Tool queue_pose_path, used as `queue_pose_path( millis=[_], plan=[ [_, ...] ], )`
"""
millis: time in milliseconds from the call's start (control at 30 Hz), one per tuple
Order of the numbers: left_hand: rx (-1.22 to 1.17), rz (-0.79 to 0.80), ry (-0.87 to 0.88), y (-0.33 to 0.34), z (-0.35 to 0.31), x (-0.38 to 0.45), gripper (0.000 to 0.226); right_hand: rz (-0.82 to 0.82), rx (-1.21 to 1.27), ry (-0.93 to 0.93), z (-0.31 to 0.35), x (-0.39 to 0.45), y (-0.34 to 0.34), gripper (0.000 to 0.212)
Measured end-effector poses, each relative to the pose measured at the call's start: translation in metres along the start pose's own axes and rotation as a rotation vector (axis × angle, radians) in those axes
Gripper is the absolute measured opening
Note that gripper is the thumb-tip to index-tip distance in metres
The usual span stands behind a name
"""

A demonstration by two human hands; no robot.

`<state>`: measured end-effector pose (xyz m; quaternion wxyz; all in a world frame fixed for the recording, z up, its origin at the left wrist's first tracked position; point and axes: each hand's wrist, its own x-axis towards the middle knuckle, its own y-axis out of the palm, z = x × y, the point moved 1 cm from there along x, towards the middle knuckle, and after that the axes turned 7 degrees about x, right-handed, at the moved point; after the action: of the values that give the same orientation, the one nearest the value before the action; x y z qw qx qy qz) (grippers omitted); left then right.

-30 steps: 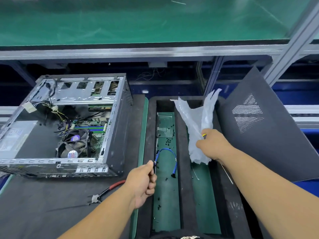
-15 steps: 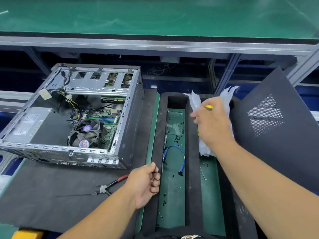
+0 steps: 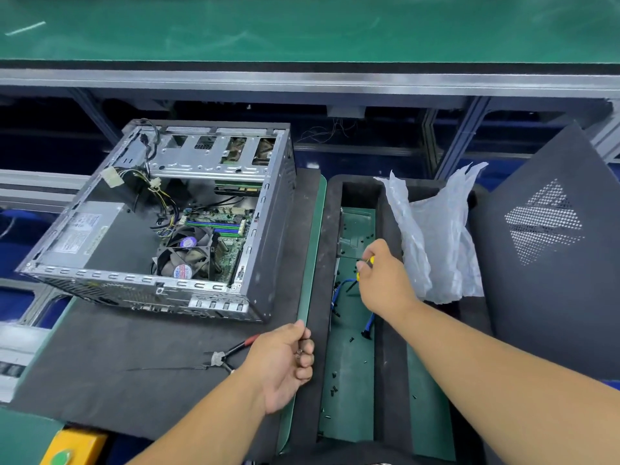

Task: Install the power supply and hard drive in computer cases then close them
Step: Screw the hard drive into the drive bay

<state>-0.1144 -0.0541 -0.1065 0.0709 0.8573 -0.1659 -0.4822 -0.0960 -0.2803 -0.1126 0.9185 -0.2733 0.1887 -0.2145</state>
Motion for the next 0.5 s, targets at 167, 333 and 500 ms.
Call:
queue_pose_path(
  millis=[167, 333, 500],
  plan=[
    [0.023, -0.01, 0.002, 0.001, 0.004, -0.002, 0.019, 0.017, 0.139, 0.082, -0.006, 0.005, 0.007, 0.023],
    [-0.004, -0.008, -0.026, 0.003, 0.005, -0.003, 0.019, 0.028, 0.2, 0.103, -0.009, 0.005, 0.012, 0.027],
    [0.0, 0.006, -0.016, 0.006, 0.0, -0.006, 0.019, 0.015, 0.181, 0.105, -0.009, -0.002, 0.001, 0.024]
  ],
)
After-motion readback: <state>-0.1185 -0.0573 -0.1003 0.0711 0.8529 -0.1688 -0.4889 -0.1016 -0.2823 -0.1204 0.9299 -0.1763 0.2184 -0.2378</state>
